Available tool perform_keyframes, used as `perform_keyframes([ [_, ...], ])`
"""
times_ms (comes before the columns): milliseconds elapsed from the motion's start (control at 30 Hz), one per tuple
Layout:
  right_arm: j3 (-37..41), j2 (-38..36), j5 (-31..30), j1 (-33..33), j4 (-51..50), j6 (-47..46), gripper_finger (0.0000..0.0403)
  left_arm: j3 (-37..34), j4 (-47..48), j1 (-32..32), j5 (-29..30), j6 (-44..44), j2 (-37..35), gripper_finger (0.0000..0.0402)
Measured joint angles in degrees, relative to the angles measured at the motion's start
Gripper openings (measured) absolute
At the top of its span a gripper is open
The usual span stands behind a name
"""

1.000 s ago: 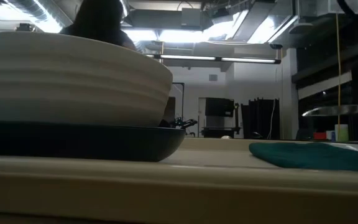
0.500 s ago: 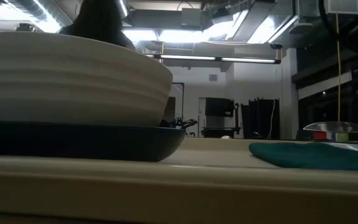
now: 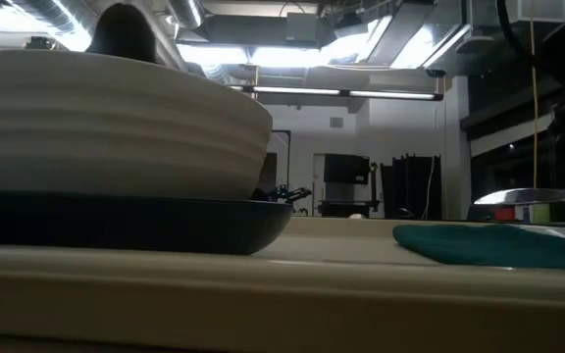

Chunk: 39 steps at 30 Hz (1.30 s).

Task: Set up tray
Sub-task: Put the orange knife on the napkin

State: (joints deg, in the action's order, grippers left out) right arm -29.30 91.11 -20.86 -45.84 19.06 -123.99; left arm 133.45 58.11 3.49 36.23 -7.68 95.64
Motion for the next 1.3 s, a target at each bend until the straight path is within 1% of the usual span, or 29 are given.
perform_keyframes([
  [100,0.0,0.0,0.0,0.0,0.9,-0.1,0.0040,0.0,0.0,0.0,0.0,-0.1,0.0,0.0050],
  [333,0.0,0.0,0.0,0.0,0.9,-0.1,0.0031,0.0,0.0,0.0,0.0,-0.5,0.0,0.0048],
  [567,0.0,0.0,-0.5,0.0,0.1,-0.4,0.0042,0.0,0.0,0.0,0.0,-0.6,0.0,0.0047],
  [800,0.0,0.0,-1.8,1.2,-0.5,-0.5,0.0031,0.0,0.0,0.0,0.0,-0.6,0.0,0.0049],
  [1033,-0.1,0.0,-1.9,1.4,-0.6,-0.5,0.0031,0.0,0.0,0.0,0.0,-0.7,0.0,0.0045],
  [1133,-1.7,0.0,-2.0,1.4,-3.1,-0.5,0.0026,0.0,0.0,0.0,0.0,-1.6,0.0,0.0046],
  [1300,-5.6,0.0,-2.0,1.4,-11.9,-0.5,0.0027,0.0,0.0,0.0,0.0,-1.7,0.0,0.0046],
])
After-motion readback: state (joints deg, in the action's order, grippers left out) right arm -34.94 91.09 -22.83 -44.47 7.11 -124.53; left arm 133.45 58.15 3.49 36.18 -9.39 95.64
